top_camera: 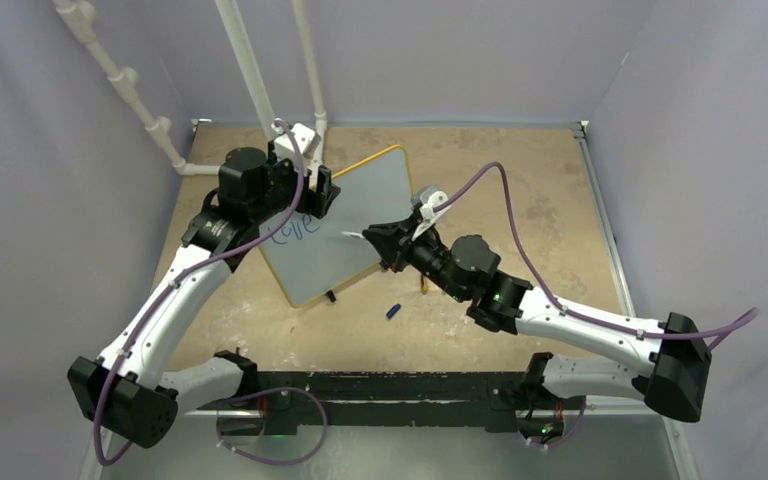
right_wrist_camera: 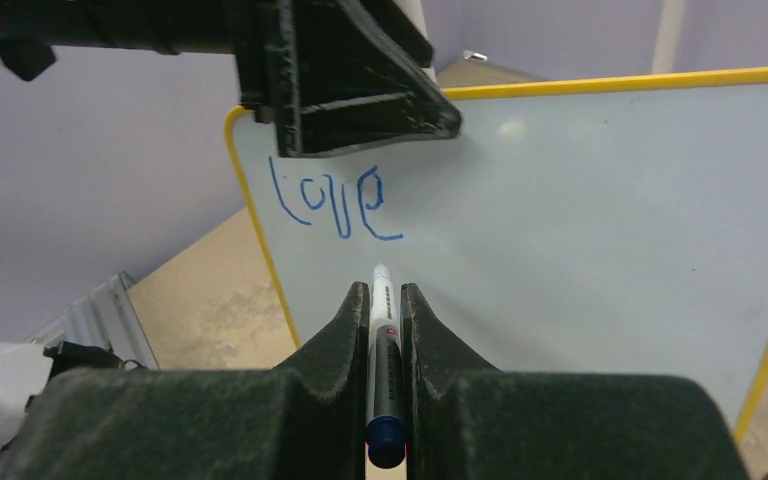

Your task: Write a sentence on the whiteboard

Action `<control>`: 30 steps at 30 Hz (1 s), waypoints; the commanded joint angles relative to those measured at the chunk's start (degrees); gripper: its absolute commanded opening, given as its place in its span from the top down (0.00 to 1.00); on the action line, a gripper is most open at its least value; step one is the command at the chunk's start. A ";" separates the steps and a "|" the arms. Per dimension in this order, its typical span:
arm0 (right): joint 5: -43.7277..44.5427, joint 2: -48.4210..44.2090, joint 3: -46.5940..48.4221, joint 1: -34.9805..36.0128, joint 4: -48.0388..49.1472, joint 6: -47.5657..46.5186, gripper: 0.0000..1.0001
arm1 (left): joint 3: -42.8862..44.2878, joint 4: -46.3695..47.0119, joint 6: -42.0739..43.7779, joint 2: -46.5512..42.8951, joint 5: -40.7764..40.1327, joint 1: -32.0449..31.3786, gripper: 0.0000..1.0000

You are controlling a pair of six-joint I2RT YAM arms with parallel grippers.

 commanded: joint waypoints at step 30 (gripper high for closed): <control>6.75 15.26 0.47 -2.94 24.42 1.32 1.00 | 0.39 1.89 5.83 4.49 3.57 1.43 0.70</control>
